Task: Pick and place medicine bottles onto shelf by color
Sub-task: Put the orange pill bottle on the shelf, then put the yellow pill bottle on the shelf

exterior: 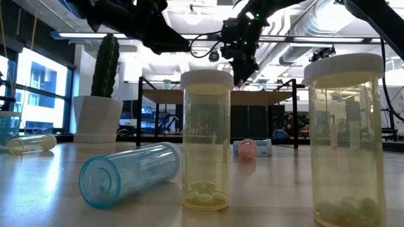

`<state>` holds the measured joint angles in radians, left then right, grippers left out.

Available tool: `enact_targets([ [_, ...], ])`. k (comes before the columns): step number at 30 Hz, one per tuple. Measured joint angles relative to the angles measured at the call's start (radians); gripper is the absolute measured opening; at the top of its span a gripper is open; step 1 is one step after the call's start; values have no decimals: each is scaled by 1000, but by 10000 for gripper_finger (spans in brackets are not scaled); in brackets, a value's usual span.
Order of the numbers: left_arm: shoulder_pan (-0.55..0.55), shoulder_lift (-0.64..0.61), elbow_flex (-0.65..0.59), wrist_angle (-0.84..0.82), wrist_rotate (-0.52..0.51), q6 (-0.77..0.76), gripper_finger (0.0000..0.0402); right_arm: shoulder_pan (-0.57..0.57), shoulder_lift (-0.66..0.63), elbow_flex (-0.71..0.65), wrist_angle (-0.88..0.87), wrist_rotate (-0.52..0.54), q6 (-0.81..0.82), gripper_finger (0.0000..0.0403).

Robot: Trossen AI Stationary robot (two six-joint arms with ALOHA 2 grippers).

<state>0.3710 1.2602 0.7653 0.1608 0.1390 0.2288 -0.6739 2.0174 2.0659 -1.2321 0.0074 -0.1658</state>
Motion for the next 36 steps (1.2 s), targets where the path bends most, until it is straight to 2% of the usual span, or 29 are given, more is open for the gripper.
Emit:
enact_targets([
  [5,0,0,0,0,0,1,207,0,0,18,9,0,-14,162],
  [11,0,0,0,-8,0,1,207,0,-1,106,-14,-3,-18,162],
  [21,0,0,0,-27,0,-1,207,36,-4,292,-196,-87,-8,162],
  [28,0,0,0,-54,0,-9,207,126,-110,176,-249,-87,30,162],
  [32,0,-6,0,-87,-2,-18,207,185,-204,59,-189,-86,34,162],
  [36,-7,-30,0,-163,-3,-76,207,234,-323,-116,-83,-79,66,162],
])
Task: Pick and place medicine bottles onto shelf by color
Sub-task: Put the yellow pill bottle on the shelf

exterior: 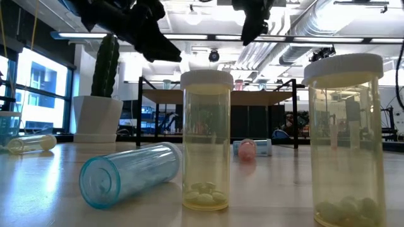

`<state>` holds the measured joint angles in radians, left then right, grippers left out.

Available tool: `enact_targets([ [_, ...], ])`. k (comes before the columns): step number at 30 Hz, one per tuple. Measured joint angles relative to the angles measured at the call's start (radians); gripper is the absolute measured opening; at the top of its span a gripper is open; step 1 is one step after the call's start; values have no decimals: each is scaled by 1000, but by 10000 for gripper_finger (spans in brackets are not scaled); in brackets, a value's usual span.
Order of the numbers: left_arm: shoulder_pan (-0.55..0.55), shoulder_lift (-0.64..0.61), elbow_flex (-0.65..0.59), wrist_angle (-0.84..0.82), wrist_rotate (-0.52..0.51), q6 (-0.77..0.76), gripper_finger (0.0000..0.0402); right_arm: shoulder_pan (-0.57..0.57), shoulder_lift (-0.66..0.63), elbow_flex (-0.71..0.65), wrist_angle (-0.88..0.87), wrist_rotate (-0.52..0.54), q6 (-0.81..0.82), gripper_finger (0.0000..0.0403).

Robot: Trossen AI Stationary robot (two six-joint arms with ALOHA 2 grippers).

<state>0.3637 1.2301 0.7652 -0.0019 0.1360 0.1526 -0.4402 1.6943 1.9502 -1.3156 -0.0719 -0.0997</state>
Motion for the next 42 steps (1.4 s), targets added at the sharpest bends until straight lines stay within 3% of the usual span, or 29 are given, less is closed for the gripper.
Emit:
enact_targets([
  [9,-93,-113,0,-251,-8,-172,207,88,-273,-445,323,88,117,162],
  [17,-225,-167,0,-481,-114,-446,207,196,-380,-675,510,88,231,162],
  [25,-376,-167,0,-579,-133,-698,207,305,-380,-738,609,88,260,162],
  [29,-431,-167,0,-630,-203,-814,207,354,-380,-738,633,87,275,162],
  [35,-452,-152,0,-729,-328,-938,207,399,-380,-738,648,91,258,162],
  [42,-451,-114,0,-853,-367,-1064,206,415,-380,-738,648,153,252,162],
])
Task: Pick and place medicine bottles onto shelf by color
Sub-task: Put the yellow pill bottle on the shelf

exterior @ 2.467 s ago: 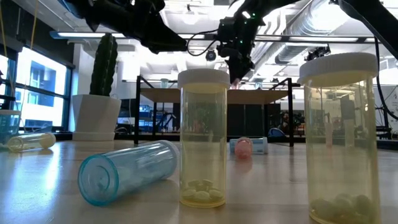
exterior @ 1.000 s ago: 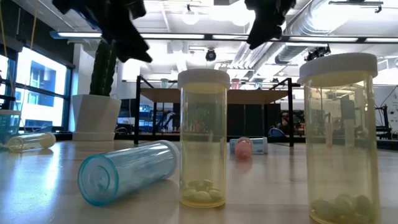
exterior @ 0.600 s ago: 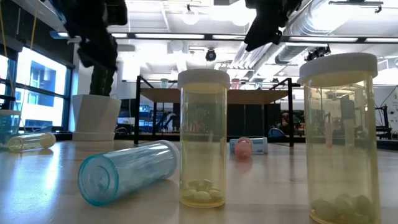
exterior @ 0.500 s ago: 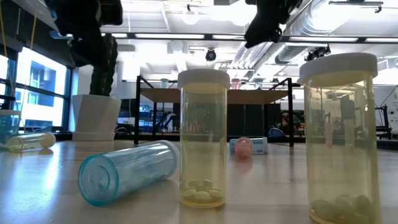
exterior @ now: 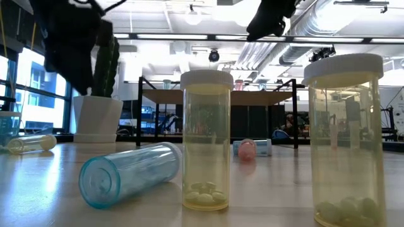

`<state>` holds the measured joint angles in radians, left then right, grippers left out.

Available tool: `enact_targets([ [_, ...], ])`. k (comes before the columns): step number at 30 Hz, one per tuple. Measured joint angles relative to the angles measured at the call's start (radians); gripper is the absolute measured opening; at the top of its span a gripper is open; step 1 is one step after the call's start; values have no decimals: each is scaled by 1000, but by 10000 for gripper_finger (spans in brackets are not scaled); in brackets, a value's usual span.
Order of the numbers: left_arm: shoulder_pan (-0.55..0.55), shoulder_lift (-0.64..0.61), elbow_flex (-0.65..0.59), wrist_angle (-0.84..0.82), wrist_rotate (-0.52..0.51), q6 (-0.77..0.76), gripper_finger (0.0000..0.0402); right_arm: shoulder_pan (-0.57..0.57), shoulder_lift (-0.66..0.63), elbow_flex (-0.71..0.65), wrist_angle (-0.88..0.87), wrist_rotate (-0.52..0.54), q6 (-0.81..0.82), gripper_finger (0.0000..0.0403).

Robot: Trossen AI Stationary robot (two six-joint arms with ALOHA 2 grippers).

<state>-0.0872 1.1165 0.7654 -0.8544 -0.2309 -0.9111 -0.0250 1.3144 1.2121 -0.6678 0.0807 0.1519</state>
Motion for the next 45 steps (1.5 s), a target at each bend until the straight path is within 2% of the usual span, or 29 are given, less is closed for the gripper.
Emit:
enact_targets([
  [6,1,57,0,-69,-5,-43,206,0,0,0,0,3,-3,162],
  [30,-1,245,0,-150,23,-201,206,0,1,0,7,5,-29,162],
  [45,-81,255,0,-167,39,-326,206,0,1,0,7,3,-29,162],
])
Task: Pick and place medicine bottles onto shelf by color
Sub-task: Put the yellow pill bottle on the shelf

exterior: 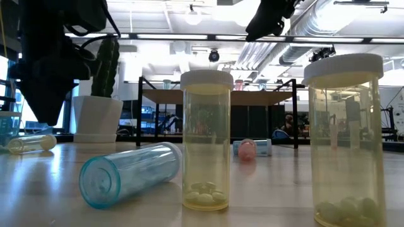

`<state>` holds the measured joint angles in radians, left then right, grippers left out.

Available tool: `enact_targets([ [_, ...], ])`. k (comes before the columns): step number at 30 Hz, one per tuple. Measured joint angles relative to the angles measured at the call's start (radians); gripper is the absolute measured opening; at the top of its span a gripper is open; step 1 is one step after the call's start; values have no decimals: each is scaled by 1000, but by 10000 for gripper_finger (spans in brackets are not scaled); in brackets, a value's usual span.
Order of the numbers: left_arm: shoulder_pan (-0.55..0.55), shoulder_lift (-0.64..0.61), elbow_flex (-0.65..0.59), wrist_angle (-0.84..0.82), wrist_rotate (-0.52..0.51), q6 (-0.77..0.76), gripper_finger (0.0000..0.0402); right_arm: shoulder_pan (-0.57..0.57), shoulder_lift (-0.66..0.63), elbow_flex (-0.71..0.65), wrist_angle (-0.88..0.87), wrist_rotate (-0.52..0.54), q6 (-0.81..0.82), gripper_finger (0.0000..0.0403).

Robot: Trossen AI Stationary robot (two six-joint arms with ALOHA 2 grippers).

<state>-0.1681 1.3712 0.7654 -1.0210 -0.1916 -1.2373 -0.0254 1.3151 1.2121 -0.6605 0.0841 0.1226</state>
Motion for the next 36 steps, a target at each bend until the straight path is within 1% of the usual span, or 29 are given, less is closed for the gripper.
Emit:
enact_targets([
  [10,-23,3,0,0,-37,-65,206,0,0,0,0,0,0,162],
  [16,-23,55,0,-3,-36,-80,206,0,0,0,0,-1,0,162],
  [21,-23,112,0,0,2,-78,206,0,0,0,0,-1,0,162],
  [25,-23,142,0,4,9,-77,206,0,0,0,0,-1,0,162],
  [29,-23,144,0,11,32,-80,206,0,0,0,0,-1,0,162],
  [36,-23,144,0,45,40,-80,206,0,0,0,0,-1,0,162],
])
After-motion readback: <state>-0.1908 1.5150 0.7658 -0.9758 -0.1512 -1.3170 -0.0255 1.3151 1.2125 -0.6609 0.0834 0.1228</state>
